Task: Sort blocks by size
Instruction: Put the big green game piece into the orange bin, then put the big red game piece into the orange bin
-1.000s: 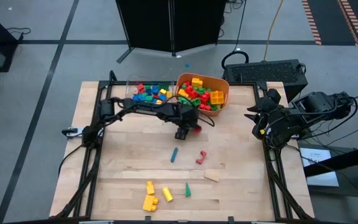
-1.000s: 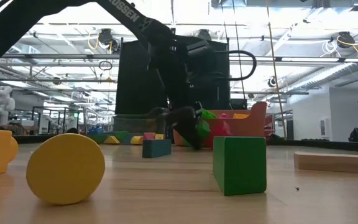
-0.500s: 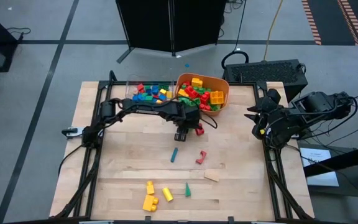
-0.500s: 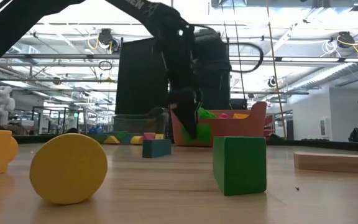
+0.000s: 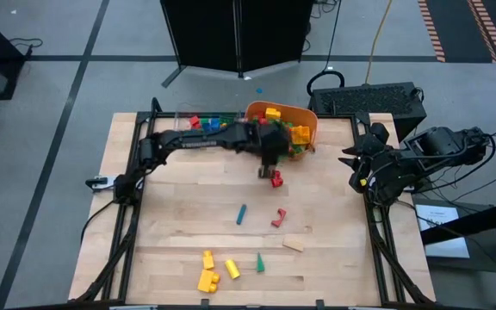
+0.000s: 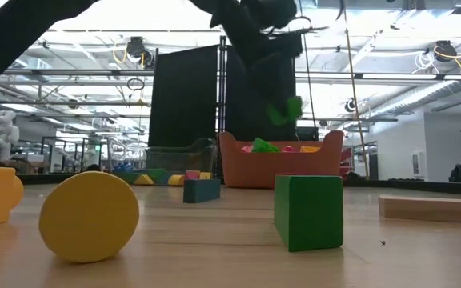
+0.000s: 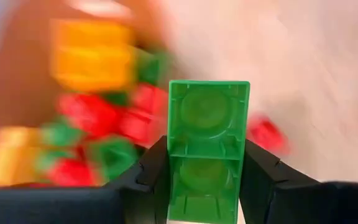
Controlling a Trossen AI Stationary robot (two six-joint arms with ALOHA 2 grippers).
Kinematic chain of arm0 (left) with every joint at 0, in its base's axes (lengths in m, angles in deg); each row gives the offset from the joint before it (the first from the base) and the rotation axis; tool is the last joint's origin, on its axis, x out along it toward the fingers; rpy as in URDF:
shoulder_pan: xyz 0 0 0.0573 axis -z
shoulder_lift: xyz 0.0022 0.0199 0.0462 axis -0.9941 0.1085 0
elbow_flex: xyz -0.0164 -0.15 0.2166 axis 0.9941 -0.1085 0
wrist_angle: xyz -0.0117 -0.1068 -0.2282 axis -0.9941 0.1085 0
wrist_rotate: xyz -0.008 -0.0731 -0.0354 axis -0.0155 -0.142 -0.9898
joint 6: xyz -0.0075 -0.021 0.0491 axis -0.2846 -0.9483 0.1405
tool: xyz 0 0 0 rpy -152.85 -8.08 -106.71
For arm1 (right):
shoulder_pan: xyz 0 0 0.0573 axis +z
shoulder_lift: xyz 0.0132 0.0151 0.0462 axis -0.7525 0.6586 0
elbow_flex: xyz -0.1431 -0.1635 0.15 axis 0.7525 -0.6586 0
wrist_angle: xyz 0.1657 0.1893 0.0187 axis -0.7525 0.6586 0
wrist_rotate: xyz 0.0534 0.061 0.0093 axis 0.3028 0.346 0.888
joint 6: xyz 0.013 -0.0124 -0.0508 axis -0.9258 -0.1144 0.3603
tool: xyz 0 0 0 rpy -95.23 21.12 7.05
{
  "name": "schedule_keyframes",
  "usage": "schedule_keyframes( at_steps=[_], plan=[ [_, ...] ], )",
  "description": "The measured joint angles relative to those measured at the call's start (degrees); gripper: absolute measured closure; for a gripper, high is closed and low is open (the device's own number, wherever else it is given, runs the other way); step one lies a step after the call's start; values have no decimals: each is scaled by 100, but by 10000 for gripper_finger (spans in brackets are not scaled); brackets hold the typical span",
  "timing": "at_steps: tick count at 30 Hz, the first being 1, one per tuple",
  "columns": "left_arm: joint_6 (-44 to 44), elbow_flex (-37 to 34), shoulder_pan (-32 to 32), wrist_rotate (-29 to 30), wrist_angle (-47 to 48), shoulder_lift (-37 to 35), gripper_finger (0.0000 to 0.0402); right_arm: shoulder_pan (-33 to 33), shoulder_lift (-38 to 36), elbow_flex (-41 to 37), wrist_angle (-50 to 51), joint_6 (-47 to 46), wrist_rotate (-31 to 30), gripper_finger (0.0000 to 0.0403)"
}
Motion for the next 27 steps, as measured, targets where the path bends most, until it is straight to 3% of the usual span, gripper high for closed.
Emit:
schedule_keyframes(
  at_steps=[8,15,18,27],
  plan=[
    [-1231,122,-900,348,-1931,88,272,0,0,-2,-2,-20,2,298],
    [-1732,120,-1295,251,-2426,477,271,-2,2,-2,4,7,-10,298],
    [-1702,113,-1281,125,-2275,552,242,-2,0,-2,37,4,8,298],
    [-549,113,-1035,-10,-2593,586,140,-2,0,-2,44,146,2,298]
  ],
)
